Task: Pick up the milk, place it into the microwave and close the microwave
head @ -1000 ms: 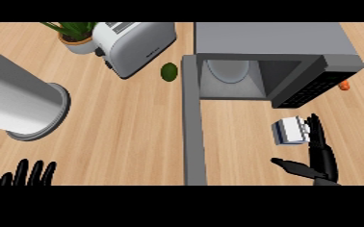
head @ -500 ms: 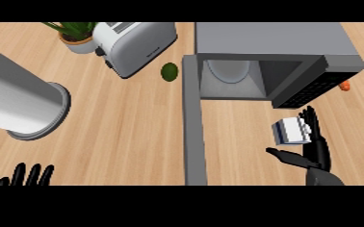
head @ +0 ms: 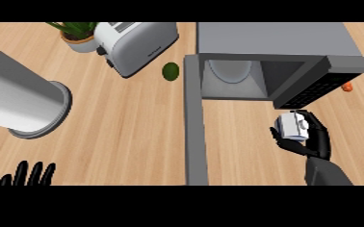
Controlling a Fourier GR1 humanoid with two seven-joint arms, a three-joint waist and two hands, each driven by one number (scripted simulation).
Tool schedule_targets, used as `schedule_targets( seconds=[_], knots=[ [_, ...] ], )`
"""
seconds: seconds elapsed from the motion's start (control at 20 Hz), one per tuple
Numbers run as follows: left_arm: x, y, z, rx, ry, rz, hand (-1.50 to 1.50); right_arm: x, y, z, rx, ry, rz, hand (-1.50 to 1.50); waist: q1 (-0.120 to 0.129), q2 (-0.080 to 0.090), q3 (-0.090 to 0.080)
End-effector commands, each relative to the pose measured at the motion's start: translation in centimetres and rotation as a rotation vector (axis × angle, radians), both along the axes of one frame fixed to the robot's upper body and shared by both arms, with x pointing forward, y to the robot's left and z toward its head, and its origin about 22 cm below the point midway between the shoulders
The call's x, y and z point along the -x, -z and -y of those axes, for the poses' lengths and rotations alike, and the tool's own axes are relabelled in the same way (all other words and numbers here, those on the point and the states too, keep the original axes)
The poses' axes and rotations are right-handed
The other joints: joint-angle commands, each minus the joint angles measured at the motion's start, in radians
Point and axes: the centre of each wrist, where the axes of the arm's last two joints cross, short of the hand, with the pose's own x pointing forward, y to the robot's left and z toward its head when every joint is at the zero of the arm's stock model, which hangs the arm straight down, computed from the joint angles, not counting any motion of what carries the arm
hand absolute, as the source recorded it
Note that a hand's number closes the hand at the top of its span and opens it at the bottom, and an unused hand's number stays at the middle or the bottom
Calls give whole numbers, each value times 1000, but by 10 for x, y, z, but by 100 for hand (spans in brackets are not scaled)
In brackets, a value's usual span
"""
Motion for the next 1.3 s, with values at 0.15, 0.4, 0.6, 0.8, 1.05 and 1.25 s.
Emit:
schedule_targets(
  seconds=[0.15,0.4,0.6,0.8,1.05,1.25],
  knots=[
    [7,1,8,5,-9,2,-150,-13,-6,-7,4,33,157,150,3,-1,0],
    [5,1,7,10,23,-9,-150,-31,-6,-50,-35,-69,204,150,-5,-4,-1],
    [2,12,-18,-7,3,-16,-150,-54,-15,-87,-48,-88,203,150,1,-1,-1],
    [17,5,-17,20,2,-15,-150,-47,-12,-89,-50,-106,197,150,-15,-9,-3],
    [15,2,0,10,6,-18,-150,-53,-22,-94,-30,-133,245,150,-22,-11,-3],
    [12,-11,-4,15,6,-13,-150,-38,-30,-103,-29,-143,238,150,-42,-17,-5]
  ],
)
